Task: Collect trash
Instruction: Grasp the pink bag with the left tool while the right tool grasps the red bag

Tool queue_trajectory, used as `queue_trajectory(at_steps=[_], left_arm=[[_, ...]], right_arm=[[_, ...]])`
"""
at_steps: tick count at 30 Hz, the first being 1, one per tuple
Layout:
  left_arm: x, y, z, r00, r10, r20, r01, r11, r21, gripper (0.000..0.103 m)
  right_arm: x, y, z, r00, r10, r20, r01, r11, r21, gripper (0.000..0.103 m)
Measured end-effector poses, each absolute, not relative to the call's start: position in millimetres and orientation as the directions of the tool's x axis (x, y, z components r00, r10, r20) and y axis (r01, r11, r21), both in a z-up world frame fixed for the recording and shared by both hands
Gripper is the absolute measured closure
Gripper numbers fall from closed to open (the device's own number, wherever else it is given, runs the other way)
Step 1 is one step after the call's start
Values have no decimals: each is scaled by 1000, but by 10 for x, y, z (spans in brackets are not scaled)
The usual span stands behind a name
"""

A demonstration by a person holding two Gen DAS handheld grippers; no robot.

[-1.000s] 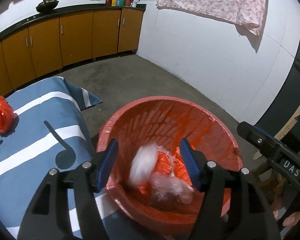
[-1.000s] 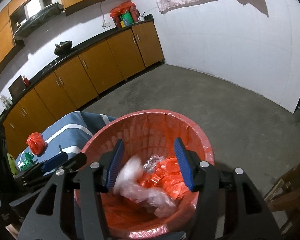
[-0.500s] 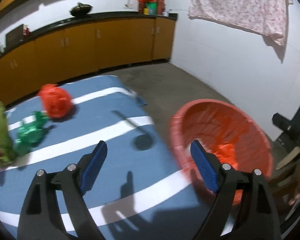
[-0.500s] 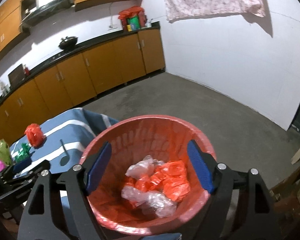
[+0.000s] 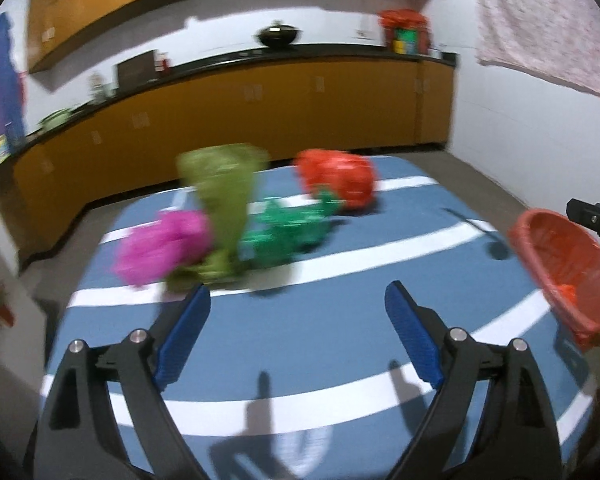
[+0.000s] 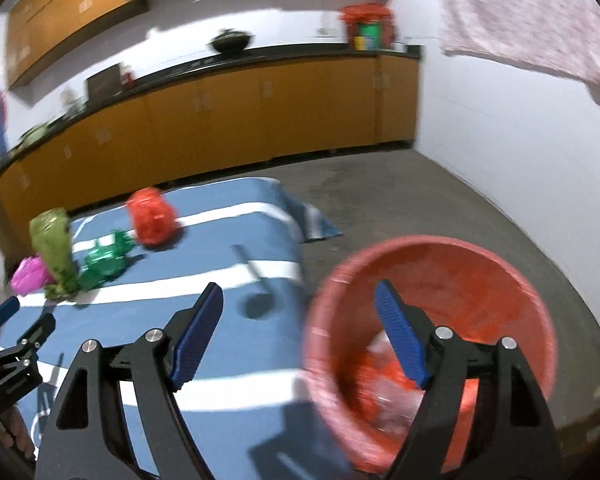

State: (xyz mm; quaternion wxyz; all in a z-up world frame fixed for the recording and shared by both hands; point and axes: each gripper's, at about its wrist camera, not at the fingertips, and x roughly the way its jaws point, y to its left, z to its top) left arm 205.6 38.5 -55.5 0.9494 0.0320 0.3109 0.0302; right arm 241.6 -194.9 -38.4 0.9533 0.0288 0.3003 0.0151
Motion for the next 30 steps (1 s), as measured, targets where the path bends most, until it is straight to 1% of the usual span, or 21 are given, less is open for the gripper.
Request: queue_trajectory(at_steps=[5,8,10,13,17,23,24,25,28,29,30], left_arm=[[1994,1017,-486,810,181,-558,-176,982,62,13],[2054,1311,-431,807,217,-549,-234,971,40,12],[2160,1528,-401,803,227,-552,-269,963,4,12],[2327,1731,-386,797,225,-561,-295,955,-36,12],[2581,1850,-402,794,177,-582,-275,958,-84,12],[2871,1817,-547,768,140,-625,-238,968,-76,12],[2919,1819,-585,759,131,-638,-232,970,-77,12],[2951,1823,-617,752,127,-647,-229,970,-76,14],[3009,1828,-699,737,95,-669,-201,976,-84,24],[3020,1829,-722,733,83,-675,-192,977,-89,29],[3033,1829,-746,728,63,-683,-179,979,-101,32]], right_arm=[[2900,-1327,-432,806,133,-577,-123,991,57,25],[3229,-1059,-428,802,162,-574,-163,985,51,26],[3437,-924,-429,801,168,-574,-181,983,34,26],[3764,-793,-486,789,166,-591,-194,981,17,26],[4048,-688,-561,764,185,-617,-225,974,14,26],[4265,-552,-712,721,171,-672,-267,963,-41,26],[4282,-557,-738,712,170,-681,-270,962,-42,27],[4294,-581,-765,702,179,-689,-279,960,-35,34],[4297,-656,-811,673,210,-709,-286,958,12,50],[4287,-668,-808,671,215,-709,-286,958,19,52],[4264,-693,-801,668,223,-710,-289,957,29,57]])
